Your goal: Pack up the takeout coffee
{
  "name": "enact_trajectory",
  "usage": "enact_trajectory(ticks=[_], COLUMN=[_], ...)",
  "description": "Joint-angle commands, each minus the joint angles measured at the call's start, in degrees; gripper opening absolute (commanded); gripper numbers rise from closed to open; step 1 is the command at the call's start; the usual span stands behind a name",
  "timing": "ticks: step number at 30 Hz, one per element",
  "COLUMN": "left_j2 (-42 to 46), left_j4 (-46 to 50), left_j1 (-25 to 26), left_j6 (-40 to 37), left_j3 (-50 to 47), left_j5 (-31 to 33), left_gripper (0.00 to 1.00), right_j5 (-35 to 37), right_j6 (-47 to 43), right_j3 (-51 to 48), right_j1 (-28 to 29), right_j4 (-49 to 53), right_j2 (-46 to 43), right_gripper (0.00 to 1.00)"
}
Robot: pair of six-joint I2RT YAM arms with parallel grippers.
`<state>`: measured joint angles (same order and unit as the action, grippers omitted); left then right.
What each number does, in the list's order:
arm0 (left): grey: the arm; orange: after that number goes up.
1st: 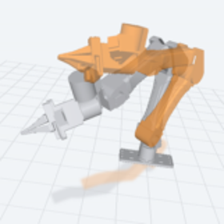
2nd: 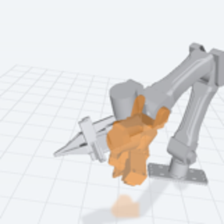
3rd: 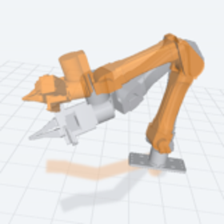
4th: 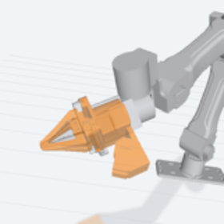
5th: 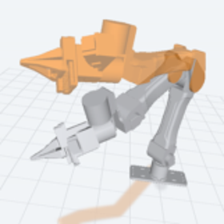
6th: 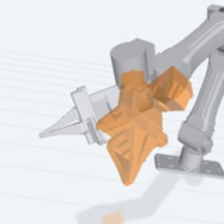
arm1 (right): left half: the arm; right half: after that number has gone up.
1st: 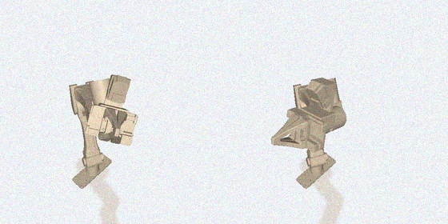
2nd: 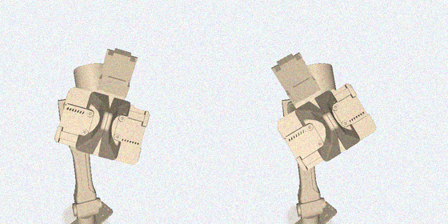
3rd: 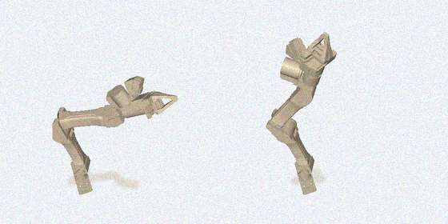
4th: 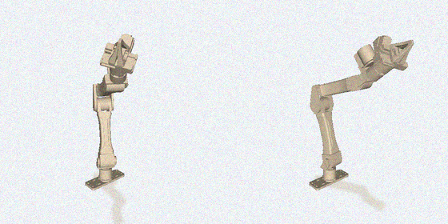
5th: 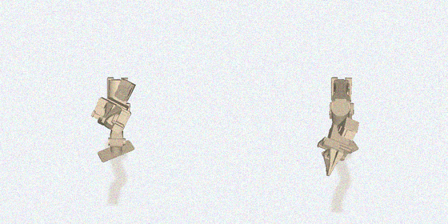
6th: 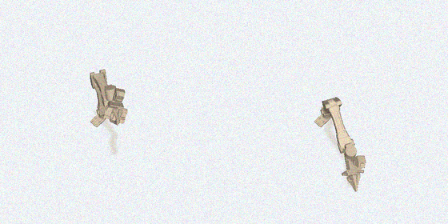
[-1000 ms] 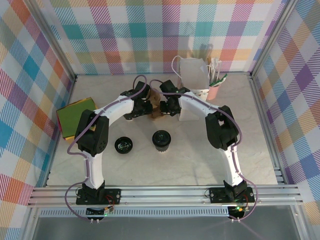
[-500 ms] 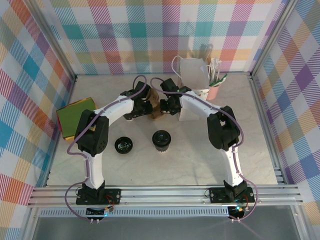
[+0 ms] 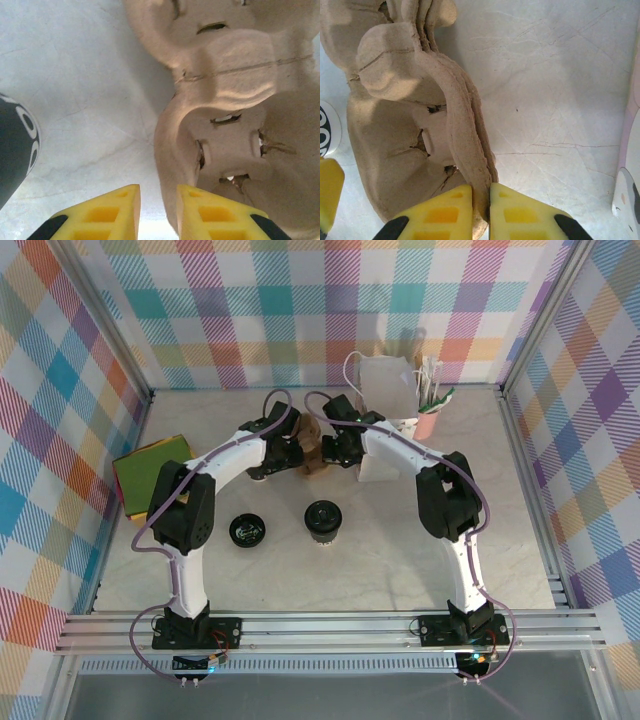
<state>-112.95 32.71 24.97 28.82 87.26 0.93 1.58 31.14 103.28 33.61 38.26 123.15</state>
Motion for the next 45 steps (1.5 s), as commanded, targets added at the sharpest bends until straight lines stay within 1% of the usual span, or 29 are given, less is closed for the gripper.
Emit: enact_trajectory(ticks=[1, 7, 12, 15, 26, 30, 36, 40, 45], left_j2=[1.98, 0.21, 1.27, 2.04, 0.97, 0.78, 0.15, 0.80, 0.67], left_j4=[2.05, 0.53, -5.66, -8.28, -7.84, -6.27, -5.69, -4.50, -5.14], left_j1=[-0.63, -0.63, -0.66, -0.71, -0.89, -0.89, -0.90, -0.89, -0.89], left_j6=[2.58, 4.46, 6.51, 7.93, 10.71, 10.69, 10.99, 11.17, 11.15], left_j3=[1.51, 0.94, -2.31, -4.00, -4.70, -4.14, -4.02, -4.13, -4.39], left_j5=[0.74, -2.38, -7.39, -8.32, -8.58, -6.72, -6.08, -3.75, -4.85], left_gripper=[0.25, 0.25, 0.29, 0.30, 0.31, 0.31, 0.31, 0.30, 0.30], right_j5=[-1.14, -1.58, -1.85, -1.89, -2.11, -2.08, -2.15, -2.11, -2.29], right_j6=[1.90, 2.13, 2.14, 2.15, 2.11, 2.05, 2.09, 2.04, 2.21], right_j3=[0.15, -0.43, -0.55, -0.55, -0.80, -0.80, -0.84, -0.89, -0.76], right_j1=[-0.56, -0.60, -0.56, -0.56, -0.64, -0.65, -0.66, -0.64, -0.67], right_j4=[-1.18, -1.35, -1.26, -1.19, -1.32, -1.34, -1.30, -1.31, -1.43], right_j2=[-2.34, -2.30, -1.90, -1.91, -1.86, -1.84, -1.63, -1.60, -1.50], right_gripper=[0.13, 0.13, 0.13, 0.13, 0.13, 0.13, 0.13, 0.13, 0.13])
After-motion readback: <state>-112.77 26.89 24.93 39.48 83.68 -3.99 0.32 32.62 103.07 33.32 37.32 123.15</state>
